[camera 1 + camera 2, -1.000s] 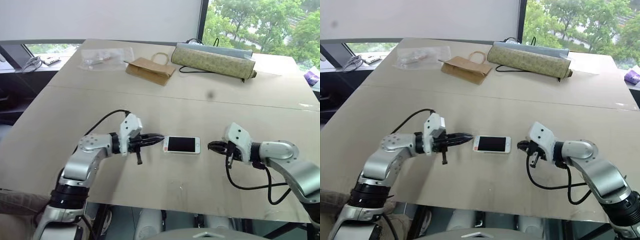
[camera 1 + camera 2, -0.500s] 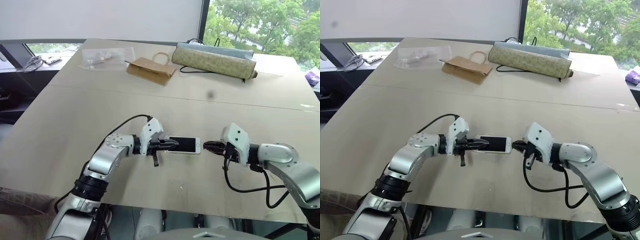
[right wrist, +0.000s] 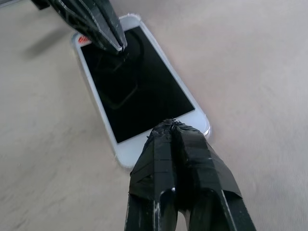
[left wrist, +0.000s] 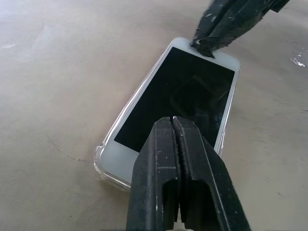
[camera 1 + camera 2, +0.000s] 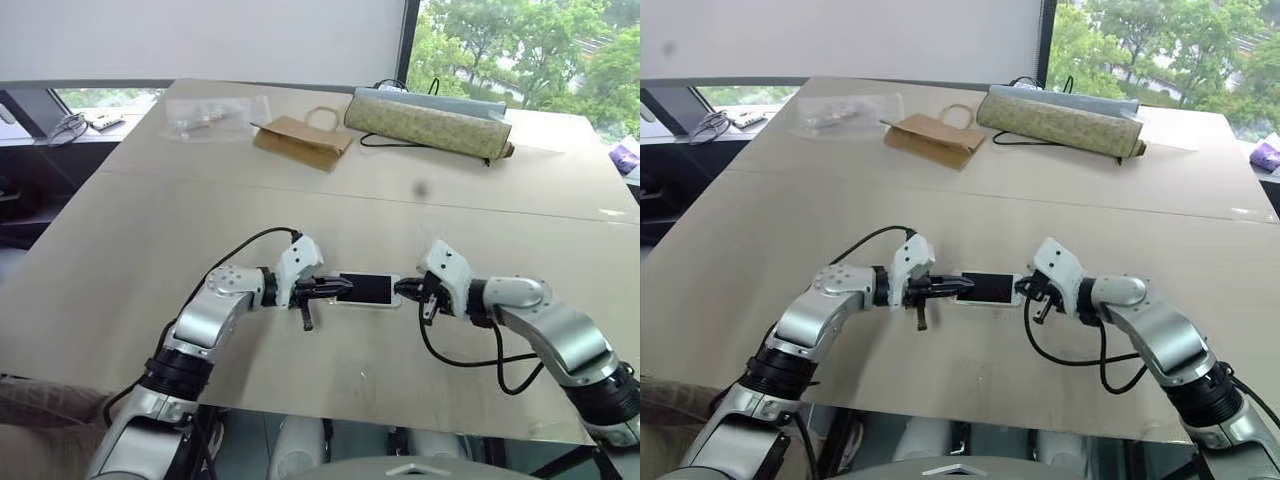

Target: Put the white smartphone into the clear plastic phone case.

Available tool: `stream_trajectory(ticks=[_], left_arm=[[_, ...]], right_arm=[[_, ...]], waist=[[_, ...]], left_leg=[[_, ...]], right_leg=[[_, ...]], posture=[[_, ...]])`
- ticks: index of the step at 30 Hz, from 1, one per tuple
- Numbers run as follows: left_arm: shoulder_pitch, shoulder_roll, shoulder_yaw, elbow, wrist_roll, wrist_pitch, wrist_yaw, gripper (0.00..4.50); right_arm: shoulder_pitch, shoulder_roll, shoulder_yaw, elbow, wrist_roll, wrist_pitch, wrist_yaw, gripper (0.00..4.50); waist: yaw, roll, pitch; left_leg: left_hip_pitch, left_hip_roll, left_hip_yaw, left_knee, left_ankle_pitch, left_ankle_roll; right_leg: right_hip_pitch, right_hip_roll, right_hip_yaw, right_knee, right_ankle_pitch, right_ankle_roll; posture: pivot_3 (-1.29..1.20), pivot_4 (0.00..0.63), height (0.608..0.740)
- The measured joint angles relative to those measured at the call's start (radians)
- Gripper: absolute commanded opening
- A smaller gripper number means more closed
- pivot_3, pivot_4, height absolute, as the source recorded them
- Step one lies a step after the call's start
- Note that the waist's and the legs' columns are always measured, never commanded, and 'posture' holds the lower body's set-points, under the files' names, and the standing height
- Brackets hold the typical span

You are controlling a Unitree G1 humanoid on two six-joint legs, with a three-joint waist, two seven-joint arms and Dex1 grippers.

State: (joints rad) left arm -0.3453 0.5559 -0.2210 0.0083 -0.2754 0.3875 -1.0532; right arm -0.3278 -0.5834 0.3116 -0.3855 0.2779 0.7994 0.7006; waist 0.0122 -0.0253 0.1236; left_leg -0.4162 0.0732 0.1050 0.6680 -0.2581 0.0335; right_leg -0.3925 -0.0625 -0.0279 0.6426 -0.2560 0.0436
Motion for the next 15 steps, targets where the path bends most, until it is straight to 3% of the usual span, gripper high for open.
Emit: stream_trajectory(ticks=[15], left_arm=[[0.023,-0.002,-0.003,-0.039,0.000,0.042,0.048,0.05]], right_arm=[[-0.101,0.005,0.083,0.086,-0.044,0.030,0.057,0.00]], waist=[[-0.001,-0.003,-0.008]], left_leg=[[0.003,0.000,-0.001,0.000,0.000,0.000]], right_leg=[[0.002,0.000,0.000,0.000,0.000,0.000]], posture=[[0.00,0.150,0.740]])
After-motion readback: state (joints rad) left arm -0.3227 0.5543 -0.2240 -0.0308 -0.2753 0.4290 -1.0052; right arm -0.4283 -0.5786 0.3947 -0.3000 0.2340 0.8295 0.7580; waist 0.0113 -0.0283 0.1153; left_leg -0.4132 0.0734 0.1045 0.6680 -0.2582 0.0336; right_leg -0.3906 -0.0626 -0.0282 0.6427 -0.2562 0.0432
